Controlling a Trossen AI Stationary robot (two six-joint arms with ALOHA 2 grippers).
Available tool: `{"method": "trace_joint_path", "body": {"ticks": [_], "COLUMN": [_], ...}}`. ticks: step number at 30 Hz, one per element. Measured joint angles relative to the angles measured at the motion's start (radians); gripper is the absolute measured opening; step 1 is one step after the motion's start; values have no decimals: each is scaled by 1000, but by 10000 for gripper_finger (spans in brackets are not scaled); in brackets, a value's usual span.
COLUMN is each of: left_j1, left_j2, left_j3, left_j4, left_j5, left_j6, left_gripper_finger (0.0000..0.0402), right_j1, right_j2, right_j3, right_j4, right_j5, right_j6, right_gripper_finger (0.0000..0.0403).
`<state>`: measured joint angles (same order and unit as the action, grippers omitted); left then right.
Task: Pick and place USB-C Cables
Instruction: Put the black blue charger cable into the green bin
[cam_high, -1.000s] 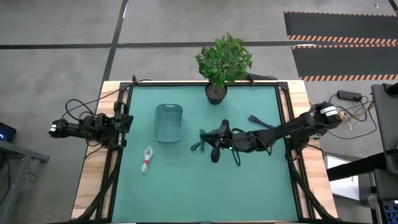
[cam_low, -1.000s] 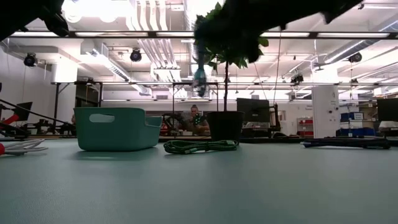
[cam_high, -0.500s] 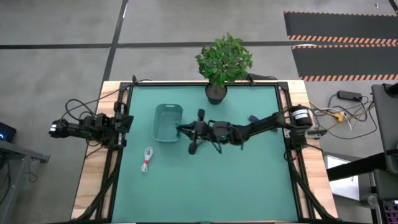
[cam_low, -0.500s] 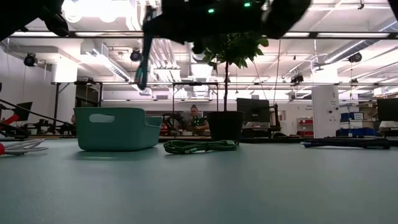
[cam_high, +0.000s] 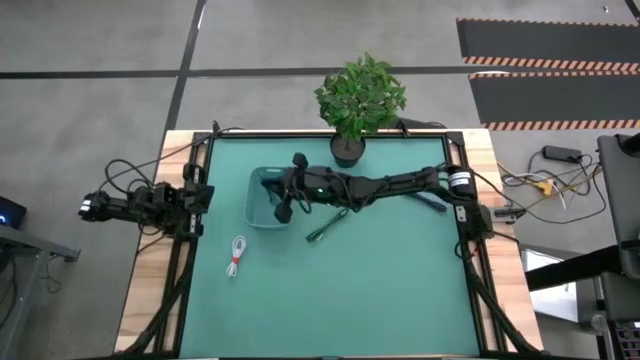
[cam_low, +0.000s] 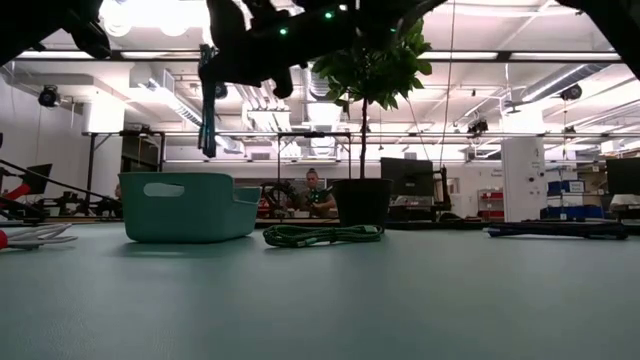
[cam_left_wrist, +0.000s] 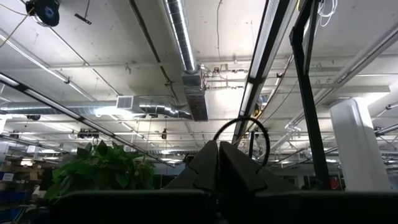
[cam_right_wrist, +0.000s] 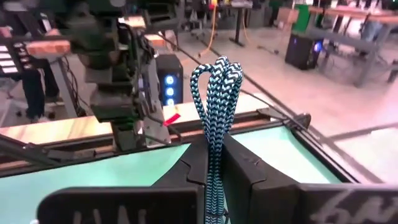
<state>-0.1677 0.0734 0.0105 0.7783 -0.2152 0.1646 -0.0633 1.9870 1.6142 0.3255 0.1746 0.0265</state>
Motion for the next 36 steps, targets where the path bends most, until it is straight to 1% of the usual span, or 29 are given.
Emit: {"method": "trace_joint_path", "body": {"ticks": [4,6,12,16,20,25,31,36], "left_j1": [0,0,0,0,0,0,0,0], "left_j2": [0,0,-4,-4,-4,-5,-5,-5], "left_j3": [0,0,1,1,1,1,1,1], "left_j4": [0,0,1,4,6,7,8,8], "left_j5": [0,0,0,0,0,1,0,0], "left_j6": [0,0,0,0,0,0,0,0], "left_gripper_finger": [1,1,1,1,1,1,1,1], "right_j1": [-12,-14,-14,-14,-14,-18,-20,-17], "right_j2": [35,59,130,163,191,191,201,221], "right_j3": [108,153,229,262,284,291,291,291], "right_j4": [-136,-168,-246,-313,-389,-406,-486,-510], "right_j5": [0,0,-7,-71,-70,-71,-80,-80], "right_j6": [-4,-54,-374,-658,-900,-1142,-1392,-1534], "right_gripper_finger": [15,15,16,17,17,17,17,17]}}
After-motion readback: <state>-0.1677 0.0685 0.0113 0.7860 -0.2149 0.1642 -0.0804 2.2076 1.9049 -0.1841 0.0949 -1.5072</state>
